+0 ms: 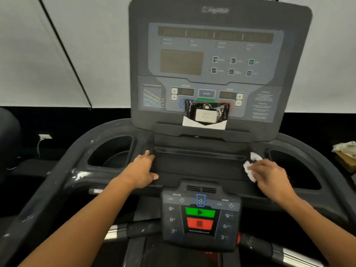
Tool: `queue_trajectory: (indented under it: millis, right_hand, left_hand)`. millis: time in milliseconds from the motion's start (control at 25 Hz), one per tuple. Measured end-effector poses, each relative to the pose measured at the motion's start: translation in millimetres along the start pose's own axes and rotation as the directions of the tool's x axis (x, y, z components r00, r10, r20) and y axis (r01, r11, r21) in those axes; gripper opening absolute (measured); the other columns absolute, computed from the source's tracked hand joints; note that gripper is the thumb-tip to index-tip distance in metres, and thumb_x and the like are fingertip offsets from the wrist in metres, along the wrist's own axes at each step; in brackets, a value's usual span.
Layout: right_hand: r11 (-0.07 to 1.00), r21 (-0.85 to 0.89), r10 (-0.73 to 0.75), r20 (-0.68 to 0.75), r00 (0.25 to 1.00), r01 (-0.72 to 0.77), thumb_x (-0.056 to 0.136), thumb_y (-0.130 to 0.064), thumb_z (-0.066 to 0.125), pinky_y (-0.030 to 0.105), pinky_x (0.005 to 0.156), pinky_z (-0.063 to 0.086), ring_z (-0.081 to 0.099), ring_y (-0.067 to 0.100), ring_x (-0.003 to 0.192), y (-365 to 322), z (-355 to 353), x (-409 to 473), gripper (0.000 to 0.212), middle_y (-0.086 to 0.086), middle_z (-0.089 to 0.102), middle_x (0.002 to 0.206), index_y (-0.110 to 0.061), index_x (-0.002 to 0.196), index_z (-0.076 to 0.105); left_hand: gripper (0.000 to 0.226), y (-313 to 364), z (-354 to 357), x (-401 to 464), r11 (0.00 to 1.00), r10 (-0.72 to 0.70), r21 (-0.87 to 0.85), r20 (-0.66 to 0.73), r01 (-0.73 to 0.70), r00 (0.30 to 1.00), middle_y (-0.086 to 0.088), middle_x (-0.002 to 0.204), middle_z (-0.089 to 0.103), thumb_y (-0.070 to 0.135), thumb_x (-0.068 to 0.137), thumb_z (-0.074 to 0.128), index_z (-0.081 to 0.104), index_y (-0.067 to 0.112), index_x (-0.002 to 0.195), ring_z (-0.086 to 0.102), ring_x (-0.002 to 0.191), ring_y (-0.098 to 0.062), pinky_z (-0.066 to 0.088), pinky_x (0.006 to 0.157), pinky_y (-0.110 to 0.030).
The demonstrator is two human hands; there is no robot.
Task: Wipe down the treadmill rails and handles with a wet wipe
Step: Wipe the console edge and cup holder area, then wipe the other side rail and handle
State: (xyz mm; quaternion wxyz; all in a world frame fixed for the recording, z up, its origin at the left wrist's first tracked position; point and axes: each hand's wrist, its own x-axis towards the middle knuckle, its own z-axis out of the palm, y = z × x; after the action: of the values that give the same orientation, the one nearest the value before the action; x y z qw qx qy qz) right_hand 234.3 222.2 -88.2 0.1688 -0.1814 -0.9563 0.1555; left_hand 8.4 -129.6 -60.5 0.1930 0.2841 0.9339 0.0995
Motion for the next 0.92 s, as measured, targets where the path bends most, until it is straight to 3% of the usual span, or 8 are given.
queue_trajectory:
  millis: [160,360,440,520,640,760,840,920]
  right_hand:
    - [0.969,0.124,-0.229,0.146,0.962,0.212,0.077,0.012,0.075,0.004,0.091,0.039,0.07,0.018,0.1,-43,7,-5,0.028,-0.007,0.074,0.1,-0.011,0.092,0.08]
    - [0.998,0.062,0.025,0.113,0.993,-0.033,0.083,0.009,0.07,0.032,0.098,0.043,0.063,0.039,0.107,-73,37,49,0.025,0.022,0.064,0.117,0.001,0.107,0.075]
    - [0.989,0.096,-0.119,0.091,0.989,0.11,0.078,0.012,0.073,0.036,0.09,0.05,0.069,0.039,0.093,-97,52,53,0.022,0.02,0.069,0.102,0.001,0.096,0.078]
    - [0.941,0.129,-0.329,0.141,0.934,0.312,0.076,0.011,0.077,0.027,0.085,0.049,0.072,0.034,0.086,-120,62,64,0.021,0.015,0.072,0.095,-0.001,0.092,0.079]
    - [0.864,0.205,-0.503,0.286,0.816,0.46,0.081,0.004,0.075,0.019,0.092,0.043,0.071,0.028,0.096,-162,75,97,0.019,0.012,0.073,0.104,-0.004,0.098,0.079]
    - [0.74,0.315,-0.667,0.232,0.708,0.594,0.081,0.008,0.073,0.021,0.094,0.045,0.071,0.028,0.097,-213,102,103,0.016,0.016,0.073,0.105,-0.001,0.093,0.078]
    - [0.673,0.365,-0.721,0.128,0.681,0.644,0.082,0.01,0.07,0.029,0.088,0.05,0.066,0.025,0.097,-240,124,101,0.018,0.014,0.069,0.105,-0.003,0.092,0.076]
    - [0.709,0.44,-0.669,0.169,0.724,0.552,0.089,0.003,0.063,0.025,0.083,0.046,0.057,0.018,0.096,-264,134,102,0.016,0.007,0.063,0.105,-0.007,0.093,0.074]
  left_hand:
    - [0.078,-7,6,-23,0.999,0.02,-0.046,-0.018,-0.02,1.0,-0.008,0.166,0.001,0.037,0.098,0.057,0.012,0.013,0.158,0.006,0.152,-0.03,0.018,0.121,-0.046]
    - [0.077,-39,-2,-49,0.998,-0.045,-0.053,-0.07,0.041,0.997,-0.008,0.166,0.003,0.045,0.098,0.052,0.013,0.015,0.157,0.0,0.152,-0.031,0.017,0.121,-0.049]
    - [0.076,-51,-3,-53,0.997,-0.072,-0.04,-0.075,0.069,0.995,-0.008,0.166,0.003,0.049,0.098,0.05,0.014,0.016,0.157,-0.001,0.151,-0.034,0.018,0.121,-0.052]
    - [0.075,-59,-1,-51,0.997,-0.079,-0.018,-0.098,0.078,0.992,-0.008,0.166,0.004,0.051,0.098,0.048,0.016,0.018,0.157,0.0,0.151,-0.035,0.018,0.12,-0.054]
    - [0.073,-65,0,-46,0.996,-0.082,-0.03,-0.144,0.079,0.986,-0.006,0.166,0.007,0.052,0.098,0.046,0.016,0.021,0.157,0.001,0.151,-0.033,0.018,0.12,-0.055]
    - [0.074,-74,2,-44,0.993,-0.119,-0.021,-0.155,0.117,0.981,-0.005,0.166,0.004,0.055,0.098,0.044,0.014,0.023,0.157,-0.003,0.151,-0.033,0.014,0.121,-0.055]
    - [0.075,-85,1,-45,0.987,-0.153,0.028,-0.173,0.16,0.973,-0.005,0.166,-0.006,0.059,0.097,0.04,0.009,0.025,0.157,-0.012,0.15,-0.034,0.007,0.121,-0.057]
    - [0.078,-103,-2,-50,0.969,-0.227,0.047,-0.205,0.242,0.952,-0.005,0.165,-0.013,0.063,0.096,0.036,0.005,0.025,0.158,-0.019,0.149,-0.034,0.003,0.12,-0.059]
